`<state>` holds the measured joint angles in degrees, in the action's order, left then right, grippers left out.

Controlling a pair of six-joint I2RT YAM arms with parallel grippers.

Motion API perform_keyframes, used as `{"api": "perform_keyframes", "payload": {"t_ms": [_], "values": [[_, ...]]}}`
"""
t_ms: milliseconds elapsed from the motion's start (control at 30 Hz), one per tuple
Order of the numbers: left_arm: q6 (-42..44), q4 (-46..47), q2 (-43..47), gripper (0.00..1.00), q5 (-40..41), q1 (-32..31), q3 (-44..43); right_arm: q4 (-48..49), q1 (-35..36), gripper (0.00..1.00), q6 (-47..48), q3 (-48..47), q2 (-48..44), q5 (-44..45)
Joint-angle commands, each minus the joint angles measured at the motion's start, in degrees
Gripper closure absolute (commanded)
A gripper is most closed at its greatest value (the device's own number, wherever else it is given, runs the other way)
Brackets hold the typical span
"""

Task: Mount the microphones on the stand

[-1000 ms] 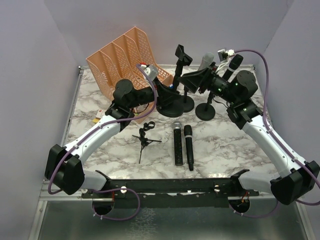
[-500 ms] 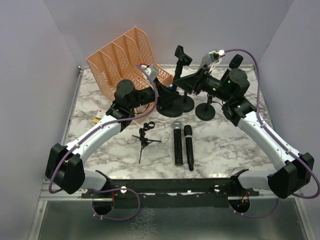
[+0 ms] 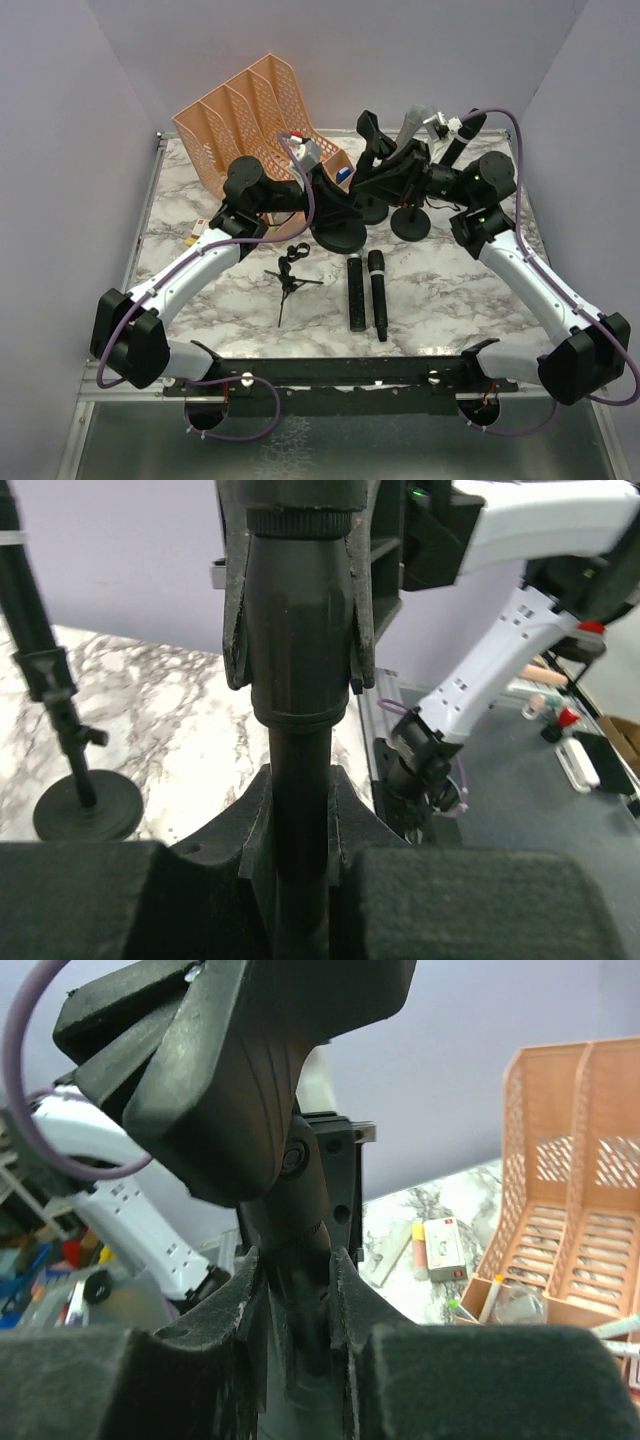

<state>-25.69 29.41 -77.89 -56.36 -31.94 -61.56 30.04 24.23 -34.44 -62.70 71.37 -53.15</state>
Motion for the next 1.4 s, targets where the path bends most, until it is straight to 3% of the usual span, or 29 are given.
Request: {"api": "perform_keyframes", "payload": {"t_ms": [0, 33, 133, 167, 300, 533, 767, 967, 1367], "values": [[0.80, 2.80, 1.54, 1.00, -8.42, -0.53, -2.91, 4.44, 0.74, 0.86, 0.88, -2.67, -1.69, -9.89], [0.77, 2.84, 1.51, 1.00, -8.38, -0.57, -3.02, 3.77, 0.73, 0.81, 0.79, -2.67, -1.61, -8.36], [0.47, 3.00, 1.41, 1.00, -5.28, -0.66, -3.00, 0.35, 0.74, 0.47, 0.70, -2.52, -1.89, 0.51], [0.36, 3.02, 1.44, 1.00, -3.43, -0.65, -2.73, -1.96, 0.73, 0.42, 1.08, -2.66, -2.15, 3.62], [0.01, 3.02, 1.31, 1.00, 3.14, -0.65, -1.40, 0.07, 0.73, 0.37, -1.90, -1.48, -2.88, 11.58], [-0.07, 3.11, 1.19, 1.00, 5.64, -0.62, -0.18, 3.23, 0.82, 0.44, -5.44, -1.62, -2.31, 16.19], [0.12, 3.11, 0.83, 1.00, 6.35, -0.60, 1.80, -0.17, 1.13, 0.63, -3.33, -6.60, 0.70, 18.77], [0.70, 2.95, 0.64, 1.00, 7.66, -0.56, 3.66, -5.47, 1.18, 0.86, 0.90, -12.96, 3.25, 23.62], [4.07, 0.32, -0.69, 1.00, 9.83, -0.53, 6.61, -18.80, 1.17, 0.90, 8.14, -32.06, 9.31, 38.83]]}}
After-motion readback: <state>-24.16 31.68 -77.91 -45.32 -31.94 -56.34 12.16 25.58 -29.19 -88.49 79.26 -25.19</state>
